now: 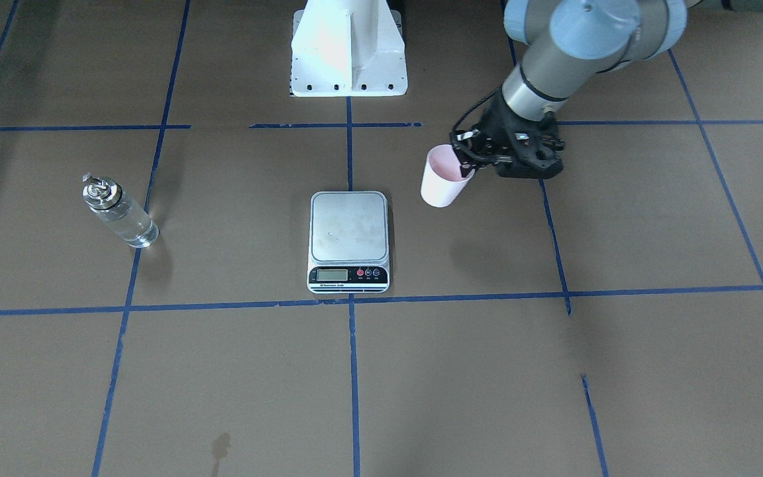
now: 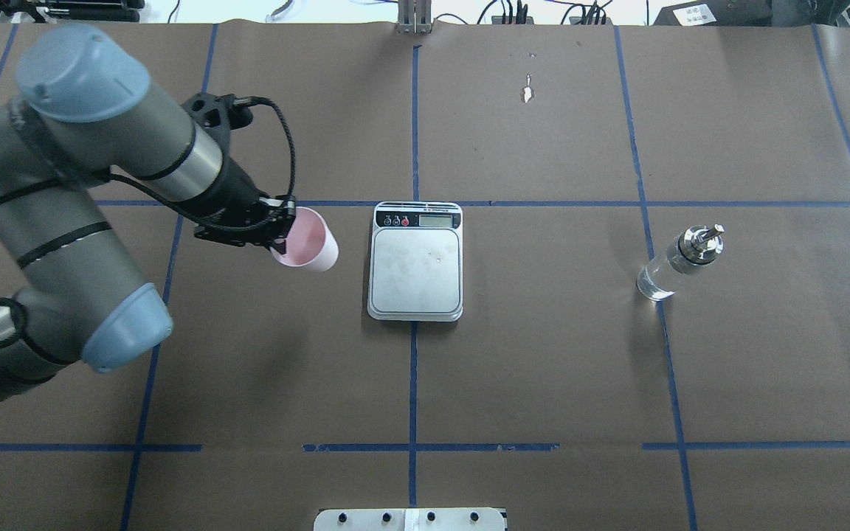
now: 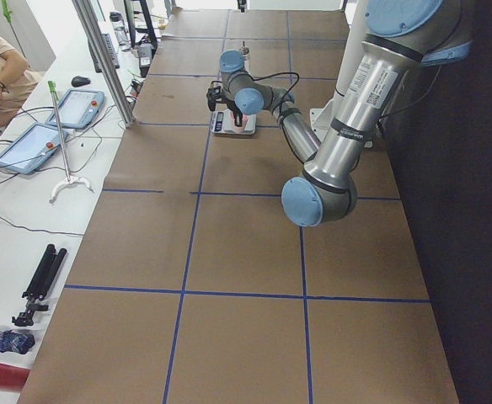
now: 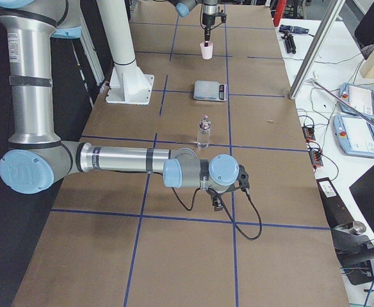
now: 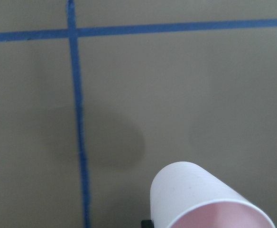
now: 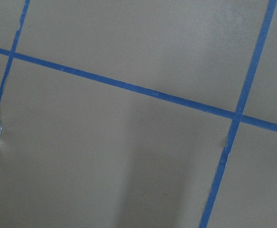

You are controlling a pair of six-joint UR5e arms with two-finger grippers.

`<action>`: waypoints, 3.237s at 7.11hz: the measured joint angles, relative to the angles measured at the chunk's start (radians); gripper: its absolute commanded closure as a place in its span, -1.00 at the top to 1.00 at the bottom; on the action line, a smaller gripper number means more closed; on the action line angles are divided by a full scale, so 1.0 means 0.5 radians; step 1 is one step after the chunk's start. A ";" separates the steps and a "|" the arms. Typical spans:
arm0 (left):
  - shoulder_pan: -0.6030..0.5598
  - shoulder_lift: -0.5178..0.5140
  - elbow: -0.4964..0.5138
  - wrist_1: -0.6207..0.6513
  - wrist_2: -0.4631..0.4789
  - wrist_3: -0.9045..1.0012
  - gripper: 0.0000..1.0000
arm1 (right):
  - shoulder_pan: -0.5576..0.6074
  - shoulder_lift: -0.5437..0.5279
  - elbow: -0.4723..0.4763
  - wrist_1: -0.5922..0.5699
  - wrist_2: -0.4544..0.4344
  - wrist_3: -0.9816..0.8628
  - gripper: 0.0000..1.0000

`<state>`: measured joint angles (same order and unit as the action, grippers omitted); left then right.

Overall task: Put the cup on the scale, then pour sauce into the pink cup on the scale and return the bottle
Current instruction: 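Carry the pink cup with the left gripper onto the scale, then open the left gripper and lift away while the right gripper approaches the bottle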

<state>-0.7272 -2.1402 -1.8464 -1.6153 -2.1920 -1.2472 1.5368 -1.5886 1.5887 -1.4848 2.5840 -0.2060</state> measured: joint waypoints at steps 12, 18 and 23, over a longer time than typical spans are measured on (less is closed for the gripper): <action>0.255 -0.613 0.737 0.005 0.335 -0.126 0.02 | -0.058 -0.010 -0.005 0.110 0.015 0.053 1.00; 0.125 -0.169 -0.188 -0.003 0.335 -0.118 0.28 | -0.346 -0.051 0.028 0.730 0.105 0.667 1.00; 0.061 -0.149 -0.221 -0.006 0.364 -0.124 0.32 | -1.128 -0.304 0.162 2.220 -0.401 2.208 1.00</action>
<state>-0.6968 -2.2146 -1.9571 -1.6183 -2.0099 -1.3090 0.9728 -1.7408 1.6695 -0.3748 2.3833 0.8979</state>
